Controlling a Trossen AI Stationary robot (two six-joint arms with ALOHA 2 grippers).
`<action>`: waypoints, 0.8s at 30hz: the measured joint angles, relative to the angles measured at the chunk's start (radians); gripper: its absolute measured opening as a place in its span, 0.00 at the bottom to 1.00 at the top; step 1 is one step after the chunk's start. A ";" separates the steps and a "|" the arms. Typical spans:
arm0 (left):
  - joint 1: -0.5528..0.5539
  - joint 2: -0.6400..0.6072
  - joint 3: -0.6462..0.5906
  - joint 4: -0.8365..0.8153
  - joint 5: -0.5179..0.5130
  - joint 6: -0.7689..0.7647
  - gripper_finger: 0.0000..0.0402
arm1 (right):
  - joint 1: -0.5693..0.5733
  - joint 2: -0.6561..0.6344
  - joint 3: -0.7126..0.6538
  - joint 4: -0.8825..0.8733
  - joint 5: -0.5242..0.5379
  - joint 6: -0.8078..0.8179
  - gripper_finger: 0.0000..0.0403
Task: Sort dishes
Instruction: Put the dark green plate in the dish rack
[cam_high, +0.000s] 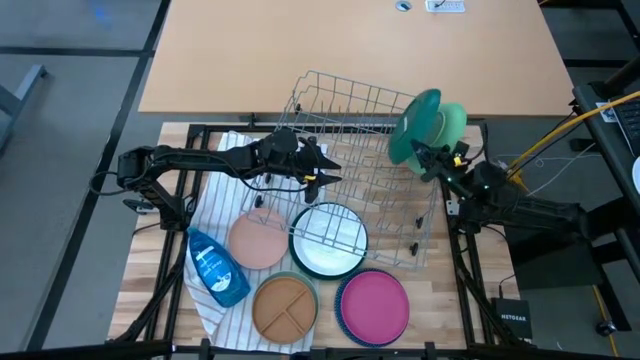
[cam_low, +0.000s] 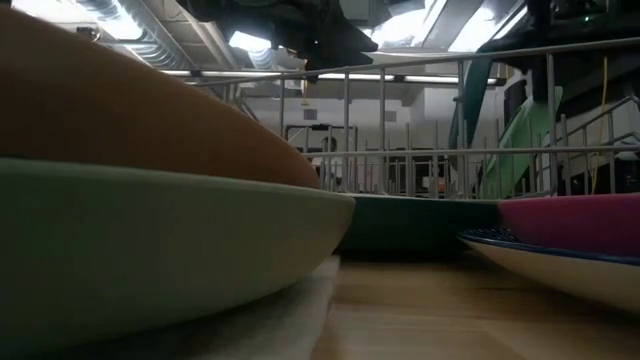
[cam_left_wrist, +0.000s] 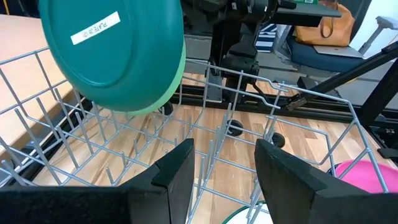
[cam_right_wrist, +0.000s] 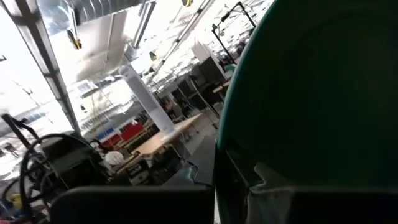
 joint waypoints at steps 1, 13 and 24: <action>0.000 0.000 0.000 0.000 0.000 0.000 0.39 | 0.000 0.000 0.000 -0.007 0.003 -0.001 0.02; 0.000 0.000 0.000 0.000 0.000 0.000 0.39 | 0.000 -0.001 0.000 0.017 -0.046 -0.036 0.02; 0.000 0.000 0.000 0.000 0.000 0.000 0.39 | 0.000 0.000 0.000 -0.058 -0.076 -0.140 0.02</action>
